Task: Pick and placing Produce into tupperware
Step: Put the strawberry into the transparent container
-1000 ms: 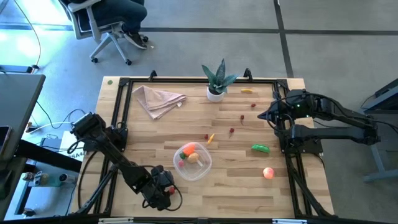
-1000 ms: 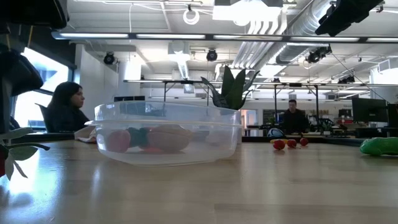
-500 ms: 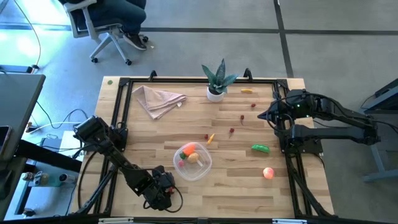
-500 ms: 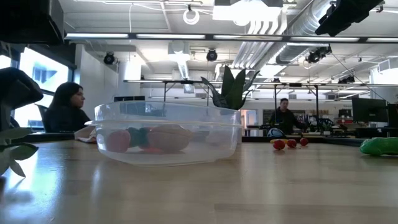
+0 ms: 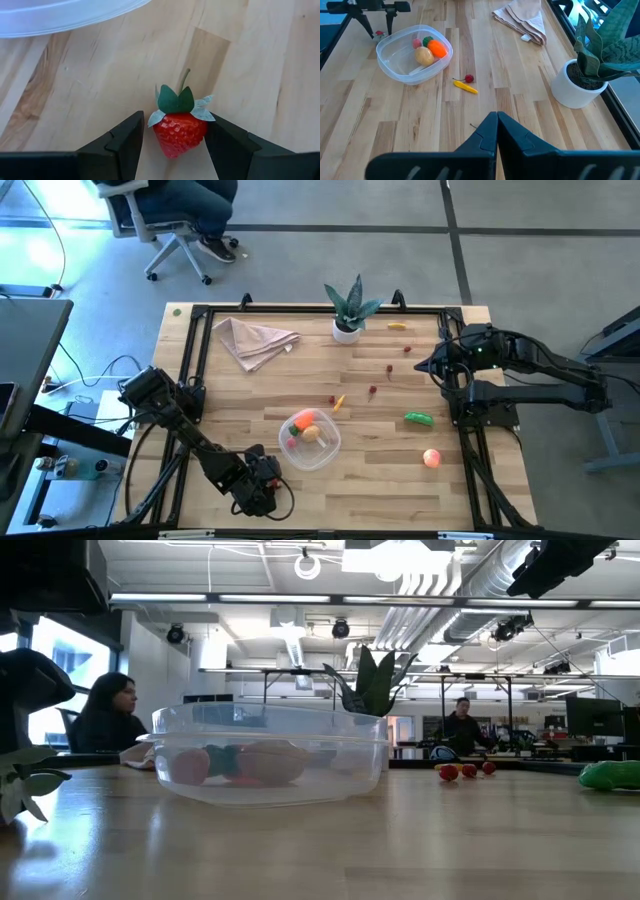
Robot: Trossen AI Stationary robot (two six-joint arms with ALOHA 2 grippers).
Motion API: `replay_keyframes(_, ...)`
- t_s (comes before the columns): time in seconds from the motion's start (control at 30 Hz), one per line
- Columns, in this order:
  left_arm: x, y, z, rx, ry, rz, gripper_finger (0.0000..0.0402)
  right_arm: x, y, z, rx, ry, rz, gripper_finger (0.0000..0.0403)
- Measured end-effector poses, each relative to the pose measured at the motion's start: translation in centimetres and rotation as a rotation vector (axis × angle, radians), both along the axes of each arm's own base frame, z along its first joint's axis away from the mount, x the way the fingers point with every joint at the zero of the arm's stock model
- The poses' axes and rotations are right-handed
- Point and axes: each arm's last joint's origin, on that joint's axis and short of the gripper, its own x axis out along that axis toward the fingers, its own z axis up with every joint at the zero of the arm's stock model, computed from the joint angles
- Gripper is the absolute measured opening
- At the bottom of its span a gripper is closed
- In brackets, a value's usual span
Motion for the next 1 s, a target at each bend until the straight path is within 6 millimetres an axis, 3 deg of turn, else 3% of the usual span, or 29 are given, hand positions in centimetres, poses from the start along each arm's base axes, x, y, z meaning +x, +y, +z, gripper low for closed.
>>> replay_keyframes(0.23, -0.08, 0.05, -0.04, -0.005, 0.016, 0.005, 0.0186, 0.0, 0.0, 0.0, 0.0, 0.0, 0.0, 0.0)
replay_keyframes(0.5, -0.11, 0.08, -0.05, -0.003, 0.019, 0.005, 0.0134, 0.0, 0.0, 0.0, 0.0, 0.0, 0.0, 0.0)
replay_keyframes(0.8, -0.12, 0.08, -0.05, -0.003, 0.019, 0.006, 0.0159, 0.0, 0.0, 0.0, 0.0, 0.0, 0.0, 0.0)
replay_keyframes(1.0, -0.11, 0.09, -0.05, -0.001, 0.017, 0.007, 0.0137, 0.0, 0.0, 0.0, 0.0, 0.0, 0.0, 0.0)
